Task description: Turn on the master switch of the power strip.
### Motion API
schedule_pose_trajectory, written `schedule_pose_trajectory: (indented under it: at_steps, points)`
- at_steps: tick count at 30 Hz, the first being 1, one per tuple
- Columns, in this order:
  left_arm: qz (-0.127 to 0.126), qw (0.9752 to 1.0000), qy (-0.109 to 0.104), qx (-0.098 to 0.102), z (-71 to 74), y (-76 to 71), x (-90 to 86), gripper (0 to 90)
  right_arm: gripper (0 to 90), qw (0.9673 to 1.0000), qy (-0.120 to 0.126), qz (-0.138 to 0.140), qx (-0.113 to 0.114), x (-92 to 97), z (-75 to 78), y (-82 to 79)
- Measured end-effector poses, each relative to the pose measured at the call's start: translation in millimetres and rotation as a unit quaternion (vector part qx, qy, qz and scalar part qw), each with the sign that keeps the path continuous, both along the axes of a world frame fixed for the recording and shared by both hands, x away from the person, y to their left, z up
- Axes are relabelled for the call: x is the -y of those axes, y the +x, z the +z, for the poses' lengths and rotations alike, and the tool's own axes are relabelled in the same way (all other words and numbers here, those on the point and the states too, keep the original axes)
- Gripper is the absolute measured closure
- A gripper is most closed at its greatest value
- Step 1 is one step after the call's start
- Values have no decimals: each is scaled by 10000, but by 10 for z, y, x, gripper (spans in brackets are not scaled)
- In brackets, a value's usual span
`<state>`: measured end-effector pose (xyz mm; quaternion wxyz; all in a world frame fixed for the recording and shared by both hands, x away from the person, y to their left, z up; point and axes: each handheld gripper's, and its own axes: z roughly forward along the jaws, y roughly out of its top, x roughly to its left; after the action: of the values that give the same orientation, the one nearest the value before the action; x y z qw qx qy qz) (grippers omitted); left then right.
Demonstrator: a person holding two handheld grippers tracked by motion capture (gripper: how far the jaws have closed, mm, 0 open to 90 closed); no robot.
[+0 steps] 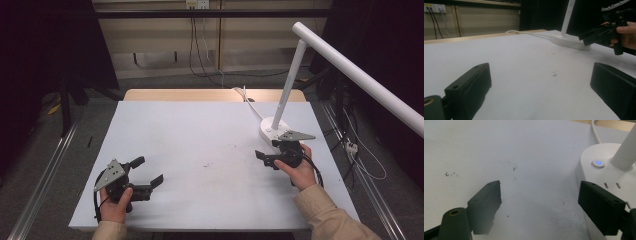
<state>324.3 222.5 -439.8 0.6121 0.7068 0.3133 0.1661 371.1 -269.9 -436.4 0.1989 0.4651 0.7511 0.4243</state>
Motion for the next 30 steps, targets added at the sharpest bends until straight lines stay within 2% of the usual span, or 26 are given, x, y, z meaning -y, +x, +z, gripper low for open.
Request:
schedule_pose_trajectory:
  at_steps: [30]
  points:
    - [-12,10000,-7,10,4,-2,5,33,152,9996,-6,299,15,-28,-86,-331]
